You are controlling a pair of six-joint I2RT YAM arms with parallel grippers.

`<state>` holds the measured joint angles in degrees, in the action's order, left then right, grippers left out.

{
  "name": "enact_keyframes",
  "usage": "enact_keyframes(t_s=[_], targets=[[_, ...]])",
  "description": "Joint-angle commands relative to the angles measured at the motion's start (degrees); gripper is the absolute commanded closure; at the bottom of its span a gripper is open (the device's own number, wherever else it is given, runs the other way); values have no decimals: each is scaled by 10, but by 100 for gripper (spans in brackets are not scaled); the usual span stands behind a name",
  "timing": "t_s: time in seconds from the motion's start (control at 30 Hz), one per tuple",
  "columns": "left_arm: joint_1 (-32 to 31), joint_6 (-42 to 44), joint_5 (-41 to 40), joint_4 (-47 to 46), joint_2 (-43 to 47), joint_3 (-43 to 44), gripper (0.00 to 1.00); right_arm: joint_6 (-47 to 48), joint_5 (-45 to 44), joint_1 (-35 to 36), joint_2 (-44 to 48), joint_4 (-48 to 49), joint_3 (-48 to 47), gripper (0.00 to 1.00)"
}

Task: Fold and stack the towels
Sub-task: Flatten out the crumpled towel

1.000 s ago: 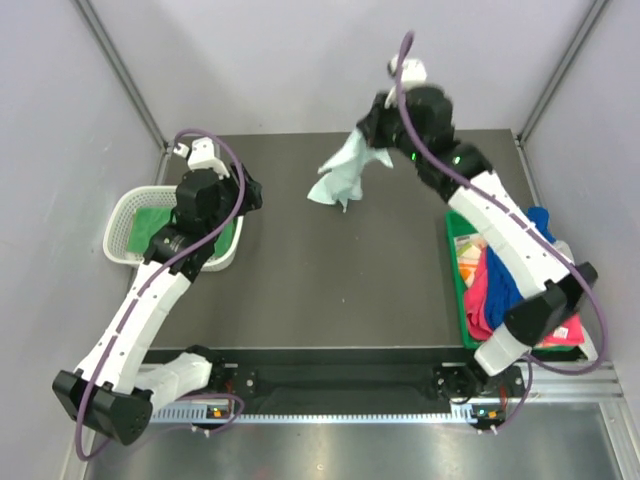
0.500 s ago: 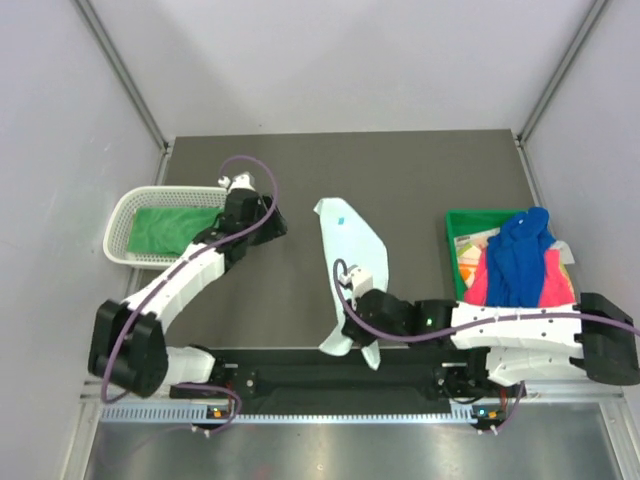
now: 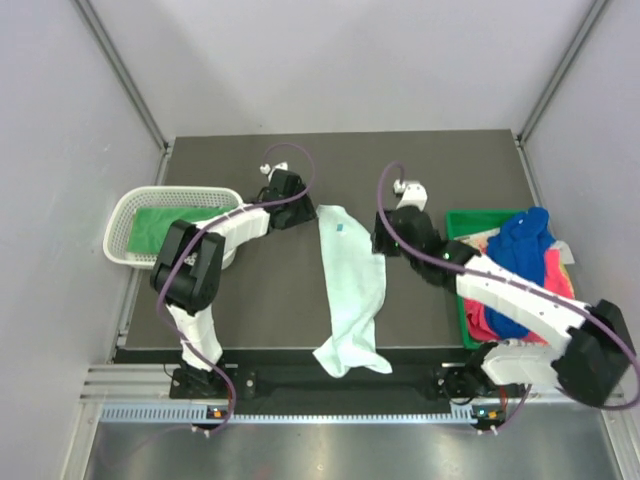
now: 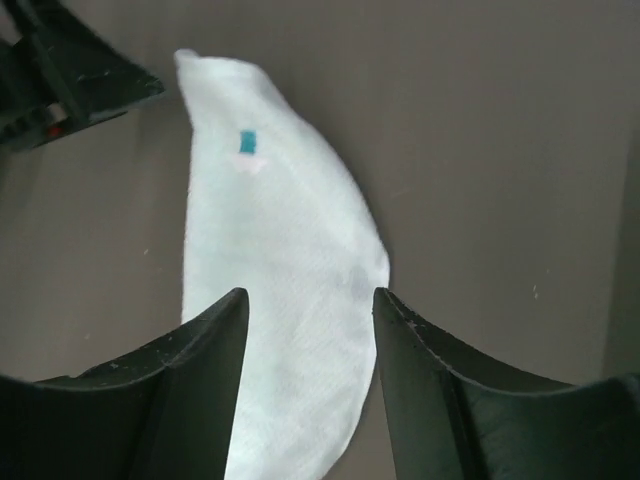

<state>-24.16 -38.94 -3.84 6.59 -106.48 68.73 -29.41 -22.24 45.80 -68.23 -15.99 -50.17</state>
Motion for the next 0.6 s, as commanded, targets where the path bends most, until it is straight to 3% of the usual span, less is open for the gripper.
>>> enact_keyframes(t_s=[0.0,0.13,0.27,0.57], targets=[[-3,4,15,-12,-25,47,38,64,100,-98,-78,60,-47,46],[-4,11,53,-24,-57,62,38,101,183,-152,-186,99,-116,44],[-4,16,76,-9,-98,98,39,110,208,-173,-287,108,-167,44],[-4,13,44,-14,-136,125,43,92,208,-186,-379,103,-226,50]])
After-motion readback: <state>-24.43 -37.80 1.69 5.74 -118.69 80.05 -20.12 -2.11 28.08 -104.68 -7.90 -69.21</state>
